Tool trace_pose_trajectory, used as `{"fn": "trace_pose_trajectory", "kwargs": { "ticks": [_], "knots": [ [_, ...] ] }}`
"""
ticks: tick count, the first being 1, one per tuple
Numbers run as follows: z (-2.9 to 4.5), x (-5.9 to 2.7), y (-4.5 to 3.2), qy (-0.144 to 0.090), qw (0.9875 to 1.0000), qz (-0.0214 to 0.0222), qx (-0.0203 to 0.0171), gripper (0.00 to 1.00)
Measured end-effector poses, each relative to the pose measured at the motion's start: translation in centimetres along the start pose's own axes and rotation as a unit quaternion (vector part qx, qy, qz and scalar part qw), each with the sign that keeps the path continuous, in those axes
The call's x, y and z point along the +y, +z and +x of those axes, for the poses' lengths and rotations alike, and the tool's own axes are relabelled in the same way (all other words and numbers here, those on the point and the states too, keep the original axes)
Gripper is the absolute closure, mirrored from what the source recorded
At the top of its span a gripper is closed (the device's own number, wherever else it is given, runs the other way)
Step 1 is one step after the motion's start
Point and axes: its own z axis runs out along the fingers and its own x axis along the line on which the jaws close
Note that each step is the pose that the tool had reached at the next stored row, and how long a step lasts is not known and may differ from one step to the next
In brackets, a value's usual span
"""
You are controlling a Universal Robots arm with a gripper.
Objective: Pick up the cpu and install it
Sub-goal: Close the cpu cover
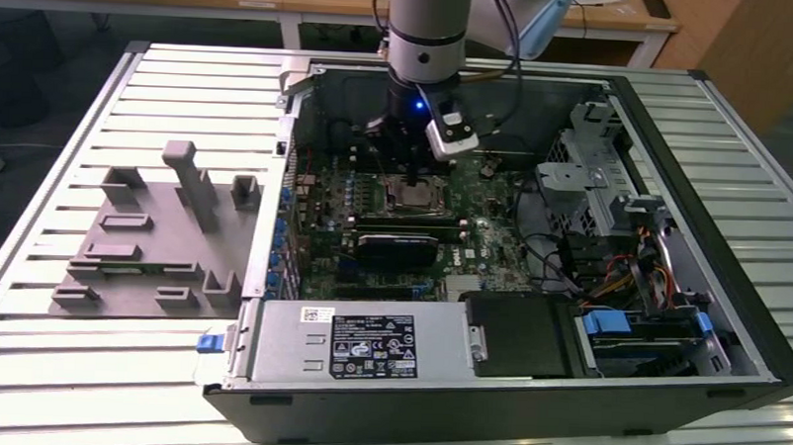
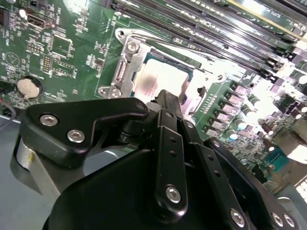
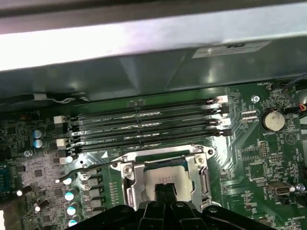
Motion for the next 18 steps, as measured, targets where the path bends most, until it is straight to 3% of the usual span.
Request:
{"fn": "trace_pose_trajectory", "kwargs": {
  "ticks": [18],
  "knots": [
    [1.71, -0.28, 0.33, 0.000, 1.0000, -0.0002, -0.0011, 0.89]
  ]
}}
